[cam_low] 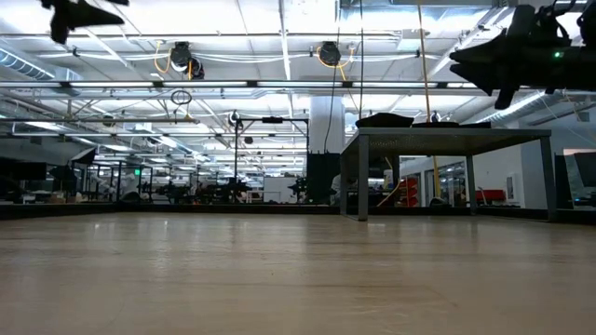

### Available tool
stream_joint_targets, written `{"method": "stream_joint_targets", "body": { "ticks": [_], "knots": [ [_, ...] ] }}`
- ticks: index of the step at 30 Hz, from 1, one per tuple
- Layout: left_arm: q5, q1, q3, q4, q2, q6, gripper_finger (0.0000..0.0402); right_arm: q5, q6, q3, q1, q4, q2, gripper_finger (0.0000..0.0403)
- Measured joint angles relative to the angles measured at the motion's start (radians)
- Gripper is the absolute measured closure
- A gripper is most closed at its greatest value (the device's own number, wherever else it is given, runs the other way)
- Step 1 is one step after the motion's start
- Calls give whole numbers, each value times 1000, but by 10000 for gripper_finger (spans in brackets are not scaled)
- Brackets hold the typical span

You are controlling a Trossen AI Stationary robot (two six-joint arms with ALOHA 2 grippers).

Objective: Pick & Place Mini shaped plates
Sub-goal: Return to Home Position

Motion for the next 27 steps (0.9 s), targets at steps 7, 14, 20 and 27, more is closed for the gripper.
{"method": "stream_joint_targets", "body": {
  "ticks": [7, 14, 20, 27],
  "knots": [
    [0, 0, -229, 282, 0, -14, 218, 1, 20, -2, 0, -38, 0, 273],
    [38, -2, -456, 614, 0, -31, 218, 2, 26, -2, 0, -37, 0, 273],
    [41, -2, -549, 702, 0, -59, 218, 2, 26, -3, 0, -41, 0, 273],
    [24, -2, -599, 704, 0, -120, 218, 81, 26, -3, 0, -110, 1, 273]
  ]
}}
